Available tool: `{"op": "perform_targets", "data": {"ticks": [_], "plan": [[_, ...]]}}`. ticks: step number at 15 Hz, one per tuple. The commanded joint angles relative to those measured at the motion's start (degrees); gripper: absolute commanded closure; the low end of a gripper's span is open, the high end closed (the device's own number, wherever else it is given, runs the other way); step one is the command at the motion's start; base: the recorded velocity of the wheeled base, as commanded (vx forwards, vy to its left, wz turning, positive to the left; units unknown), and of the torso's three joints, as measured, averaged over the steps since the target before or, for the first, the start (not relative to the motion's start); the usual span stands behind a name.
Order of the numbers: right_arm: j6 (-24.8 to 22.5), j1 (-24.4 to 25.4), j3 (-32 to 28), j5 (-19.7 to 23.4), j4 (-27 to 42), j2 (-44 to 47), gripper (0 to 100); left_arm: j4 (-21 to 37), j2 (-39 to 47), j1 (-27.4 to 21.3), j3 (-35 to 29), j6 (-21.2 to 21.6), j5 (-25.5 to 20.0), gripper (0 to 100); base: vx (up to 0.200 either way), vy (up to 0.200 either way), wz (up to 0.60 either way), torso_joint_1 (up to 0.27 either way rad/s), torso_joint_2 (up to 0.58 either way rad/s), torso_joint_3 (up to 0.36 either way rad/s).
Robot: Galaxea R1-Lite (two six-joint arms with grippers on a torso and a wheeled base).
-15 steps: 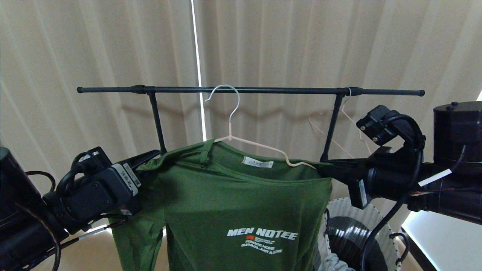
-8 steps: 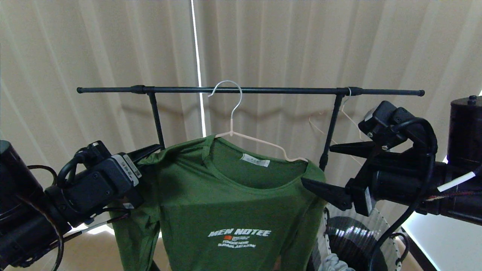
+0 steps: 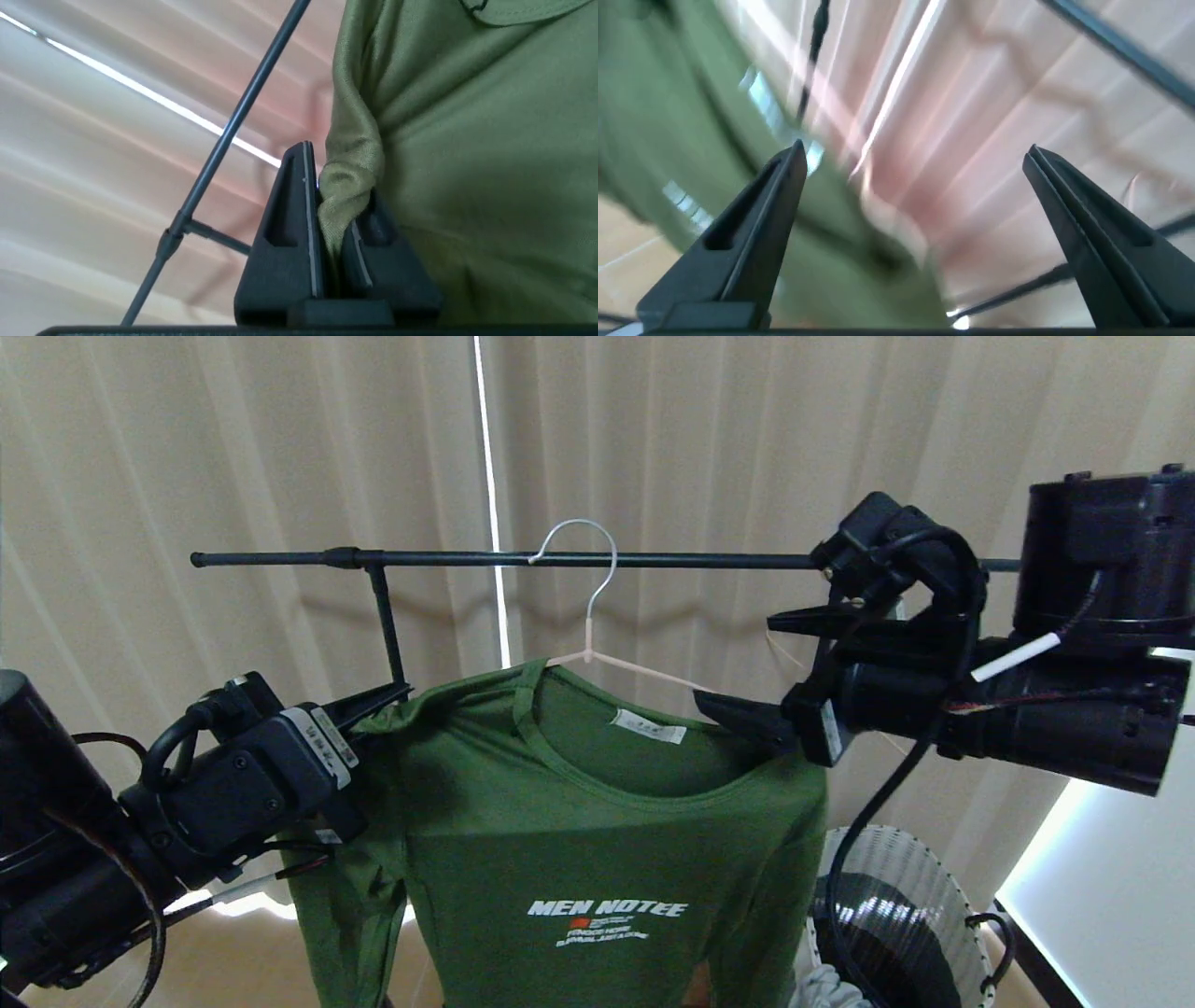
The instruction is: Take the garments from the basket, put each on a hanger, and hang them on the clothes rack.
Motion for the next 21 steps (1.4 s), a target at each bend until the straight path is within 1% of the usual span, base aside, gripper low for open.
{"op": "perform_targets", "data": {"ticks": [1,3,7,11,13,16,17,21], "plan": [[-0.61,-1.06,-4.24,-0.75,0.02,5.92,0,-0.09,-0.16,-0.22,0.04,0.04,-0.08,100,0.0,0.0,0.0,0.0,0.0,0.0],[-0.7,-1.68,-5.82,-1.01,0.28,7.85,0,-0.09,-0.34,-0.22,0.22,0.04,-0.08,100,0.0,0.0,0.0,0.0,0.0,0.0],[-2.63,-1.77,-5.47,-1.45,-0.07,9.26,0,-0.09,-0.6,-0.92,0.22,0.04,-0.08,100,0.0,0.0,0.0,0.0,0.0,0.0],[-2.63,-1.59,-4.42,-1.45,-0.25,8.73,0,-0.09,-0.51,-0.75,0.04,-0.13,0.01,100,0.0,0.0,0.0,0.0,0.0,0.0],[-2.54,-1.5,-4.51,-1.45,-0.34,8.73,0,-0.09,-0.6,-1.01,0.39,-1.98,0.01,100,0.0,0.0,0.0,0.0,0.0,0.0],[-2.54,0.43,-4.51,-1.36,-0.42,8.73,0,-0.09,-0.6,-1.63,0.04,-1.98,0.01,100,0.0,0.0,0.0,0.0,0.0,0.0],[-2.63,0.96,-4.42,-1.36,-0.42,8.73,100,-0.09,-0.6,-1.63,0.22,-1.98,0.01,100,0.0,0.0,0.0,0.0,0.0,0.0],[-2.72,1.84,-4.33,-1.36,-1.48,8.82,100,-0.09,-1.22,-1.63,0.48,-2.07,0.01,100,0.0,0.0,0.0,0.0,0.0,0.0]]}}
